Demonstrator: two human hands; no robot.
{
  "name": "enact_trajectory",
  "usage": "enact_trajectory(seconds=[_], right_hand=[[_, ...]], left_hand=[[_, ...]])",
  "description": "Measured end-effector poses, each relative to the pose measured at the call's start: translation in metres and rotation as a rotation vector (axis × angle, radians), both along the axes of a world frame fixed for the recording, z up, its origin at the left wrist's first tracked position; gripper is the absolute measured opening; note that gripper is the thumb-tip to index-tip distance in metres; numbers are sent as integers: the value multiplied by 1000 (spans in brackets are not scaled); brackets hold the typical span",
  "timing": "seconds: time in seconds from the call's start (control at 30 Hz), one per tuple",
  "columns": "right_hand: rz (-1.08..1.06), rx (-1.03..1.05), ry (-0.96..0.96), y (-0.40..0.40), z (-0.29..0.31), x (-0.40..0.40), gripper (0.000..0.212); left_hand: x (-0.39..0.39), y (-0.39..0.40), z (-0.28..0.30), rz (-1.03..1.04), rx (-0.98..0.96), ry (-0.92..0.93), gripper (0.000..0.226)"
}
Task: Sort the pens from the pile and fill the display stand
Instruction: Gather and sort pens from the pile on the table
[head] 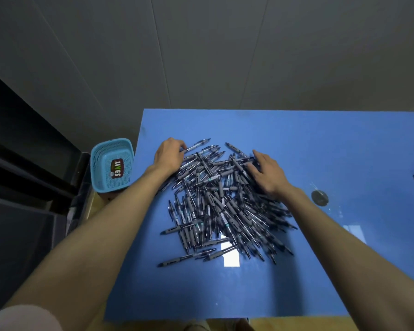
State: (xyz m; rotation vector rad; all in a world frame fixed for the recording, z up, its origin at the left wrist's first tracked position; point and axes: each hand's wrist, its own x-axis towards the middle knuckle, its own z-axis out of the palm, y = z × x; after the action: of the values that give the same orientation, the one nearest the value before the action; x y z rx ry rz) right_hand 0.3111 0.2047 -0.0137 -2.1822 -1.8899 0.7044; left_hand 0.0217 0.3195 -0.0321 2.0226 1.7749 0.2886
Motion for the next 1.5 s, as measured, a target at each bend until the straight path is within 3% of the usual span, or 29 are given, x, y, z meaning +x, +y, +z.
enact_trajectory(seconds=[0.33,0.57,0.87,1.07,1.3,1.5], right_hand=[[59,43,-31,-23,-5,-14,51],[51,-15,-16,-25,8,-15,58],[66,99,-8,-58,29,-29,56],[105,193,5,-90,36,-40,51],[132,264,33,-121,35,-45,47],[167,296,82,-145,33,-48,45]], left_hand=[[-19,-38,-8,-75,-6,18,22],[-19,-60,3,-74,-13,93,36],[-33,-80,13,-118,-60,99,45],[-39,-125,30,-150,120,0,34],[-41,-186,29,-246,44,18,25],[-35,-219,15,-221,28,147,37]])
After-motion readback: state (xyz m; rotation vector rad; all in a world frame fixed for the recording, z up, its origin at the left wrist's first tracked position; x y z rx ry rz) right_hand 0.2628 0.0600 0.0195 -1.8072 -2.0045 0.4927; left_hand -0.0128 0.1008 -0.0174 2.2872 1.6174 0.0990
